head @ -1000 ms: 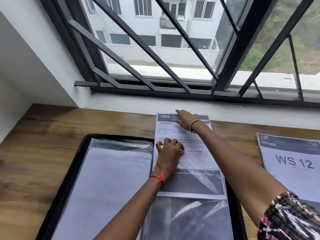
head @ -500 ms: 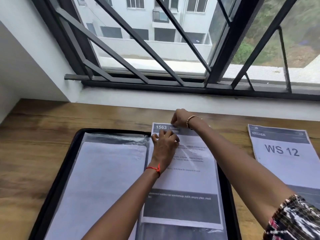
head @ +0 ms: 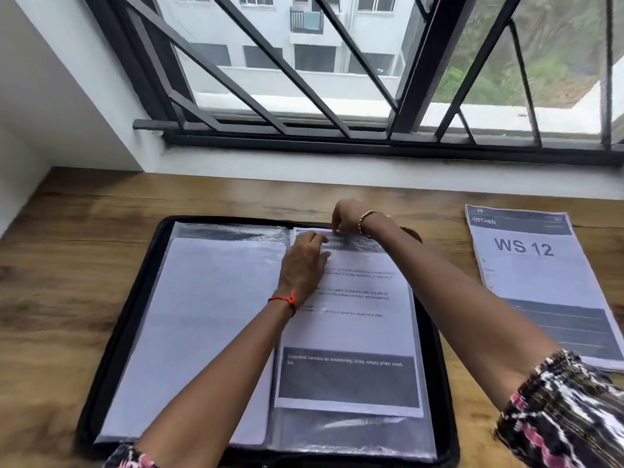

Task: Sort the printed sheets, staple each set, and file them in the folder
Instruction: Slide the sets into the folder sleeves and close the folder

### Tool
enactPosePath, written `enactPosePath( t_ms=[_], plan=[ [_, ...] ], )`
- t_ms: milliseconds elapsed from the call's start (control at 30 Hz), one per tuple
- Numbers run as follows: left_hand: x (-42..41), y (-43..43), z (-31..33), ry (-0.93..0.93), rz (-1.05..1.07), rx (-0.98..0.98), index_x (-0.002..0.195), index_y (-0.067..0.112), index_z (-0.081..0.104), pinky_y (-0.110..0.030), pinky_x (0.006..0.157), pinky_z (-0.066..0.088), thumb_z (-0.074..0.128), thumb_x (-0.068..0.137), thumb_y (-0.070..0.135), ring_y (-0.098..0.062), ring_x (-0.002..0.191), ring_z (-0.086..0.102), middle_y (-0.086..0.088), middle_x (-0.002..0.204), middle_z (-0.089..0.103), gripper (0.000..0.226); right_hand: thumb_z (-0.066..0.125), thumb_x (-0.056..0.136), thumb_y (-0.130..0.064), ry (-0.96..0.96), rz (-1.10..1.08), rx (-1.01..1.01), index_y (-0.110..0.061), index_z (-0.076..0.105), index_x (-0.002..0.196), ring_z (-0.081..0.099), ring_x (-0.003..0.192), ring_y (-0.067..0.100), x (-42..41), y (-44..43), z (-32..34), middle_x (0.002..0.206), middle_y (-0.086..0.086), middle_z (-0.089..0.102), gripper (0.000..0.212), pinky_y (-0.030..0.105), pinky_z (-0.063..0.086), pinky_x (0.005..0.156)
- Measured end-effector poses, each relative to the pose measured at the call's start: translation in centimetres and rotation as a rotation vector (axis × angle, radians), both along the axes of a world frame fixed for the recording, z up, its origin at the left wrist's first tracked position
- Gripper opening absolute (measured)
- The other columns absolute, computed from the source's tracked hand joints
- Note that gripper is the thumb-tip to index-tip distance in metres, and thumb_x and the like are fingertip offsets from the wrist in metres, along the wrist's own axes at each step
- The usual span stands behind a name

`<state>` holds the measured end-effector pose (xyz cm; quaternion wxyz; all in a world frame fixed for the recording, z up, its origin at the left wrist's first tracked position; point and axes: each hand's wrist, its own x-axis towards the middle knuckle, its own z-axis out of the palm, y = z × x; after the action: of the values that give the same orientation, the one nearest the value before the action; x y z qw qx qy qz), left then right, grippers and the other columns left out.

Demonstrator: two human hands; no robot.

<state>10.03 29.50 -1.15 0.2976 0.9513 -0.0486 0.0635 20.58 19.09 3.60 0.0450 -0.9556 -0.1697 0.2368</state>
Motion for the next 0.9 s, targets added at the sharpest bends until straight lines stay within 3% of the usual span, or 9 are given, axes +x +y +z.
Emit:
enactPosePath(
  t_ms=[67,167,267,367,600,700,767,833,900],
  plan=[
    [-1.1,0.9,-0.1,0.005,0.009,0.02,0.112,0.003,0.06,-0.041,0.085,0.048,0.06,0.086,0.012,-0.031,0.108,0.053,-0.014,0.112,0.058,0.027,0.056,0.086,-0.006,-0.004,-0.013,-0.001,-0.002,0.068,0.104,0.061,0.097,0.029,-0.7,0.2,-0.4,0.108,0.016,0.067,0.022,0.034,0.052,0.087],
    [-2.5,2.0,-0.6,0.029,0.011,0.015,0.114,0.0,0.058,-0.038,0.089,0.047,0.059,0.087,0.012,-0.031,0.111,0.05,-0.015,0.114,0.056,0.029,0.055,0.086,-0.004,0.004,-0.017,-0.027,0.0,0.062,0.105,0.056,0.093,0.028,-1.7,0.6,-0.5,0.112,0.016,0.064,0.021,0.038,0.049,0.092],
    [-3.9,2.7,-1.1,0.046,-0.034,-0.015,0.119,-0.002,0.054,-0.031,0.096,0.04,0.061,0.086,0.011,-0.03,0.117,0.047,-0.017,0.121,0.053,0.037,0.055,0.086,-0.005,-0.013,-0.043,-0.023,-0.007,0.047,0.122,0.054,0.111,0.029,-2.6,0.5,-0.7,0.122,0.012,0.057,0.037,0.042,0.043,0.097],
    [-5.1,3.1,-1.6,0.064,-0.061,-0.041,0.125,-0.001,0.05,-0.025,0.104,0.032,0.063,0.086,0.016,-0.027,0.126,0.04,-0.016,0.13,0.046,0.045,0.052,0.087,-0.007,-0.041,-0.029,-0.054,-0.009,0.039,0.128,0.052,0.115,0.029,-3.3,0.3,-1.0,0.125,0.01,0.056,0.043,0.039,0.038,0.097],
    [-7.2,3.5,-2.1,0.041,-0.133,0.043,0.13,0.004,0.046,-0.04,0.112,0.027,0.066,0.082,0.035,-0.029,0.132,0.033,-0.015,0.136,0.04,0.06,0.05,0.087,-0.006,-0.008,-0.043,-0.046,-0.009,0.037,0.127,0.048,0.12,0.029,-4.5,0.4,-1.5,0.123,0.013,0.056,0.043,0.047,0.023,0.107],
    [-8.5,2.8,-2.6,0.146,-0.129,0.147,0.143,0.008,0.029,-0.046,0.117,0.009,0.051,0.091,0.045,-0.026,0.143,0.013,-0.012,0.152,0.022,0.067,0.051,0.089,-0.014,-0.108,-0.035,-0.042,-0.01,0.035,0.131,0.037,0.127,0.03,-5.9,0.6,-1.5,0.133,0.014,0.046,0.045,0.05,0.021,0.108],
    [-9.4,2.2,-3.2,0.191,-0.122,0.243,0.148,0.012,0.015,-0.045,0.117,-0.003,0.027,0.094,0.051,-0.021,0.145,0.0,-0.008,0.157,0.006,0.067,0.047,0.093,-0.024,-0.201,-0.026,0.024,-0.009,0.026,0.14,0.023,0.137,0.03,-7.8,0.7,-2.2,0.147,0.014,0.027,0.054,0.052,0.018,0.11],
    [-10.0,1.6,-3.3,0.163,-0.105,0.248,0.148,0.012,0.011,-0.042,0.115,-0.005,0.006,0.089,0.049,-0.021,0.145,-0.001,-0.008,0.157,0.003,0.07,0.04,0.097,-0.029,-0.264,-0.063,0.15,-0.01,0.016,0.147,0.004,0.145,0.026,-10.4,0.9,-3.5,0.156,0.01,0.007,0.059,0.05,0.008,0.114],
    [-10.3,1.2,-3.1,0.153,-0.081,0.181,0.147,0.008,0.012,-0.041,0.116,-0.001,0.005,0.088,0.039,-0.023,0.145,0.003,-0.01,0.156,0.008,0.067,0.032,0.1,-0.032,-0.274,-0.115,0.256,-0.012,0.011,0.149,-0.006,0.146,0.02,-13.2,1.3,-4.8,0.158,0.005,-0.003,0.057,0.045,-0.001,0.116]
  ],
)
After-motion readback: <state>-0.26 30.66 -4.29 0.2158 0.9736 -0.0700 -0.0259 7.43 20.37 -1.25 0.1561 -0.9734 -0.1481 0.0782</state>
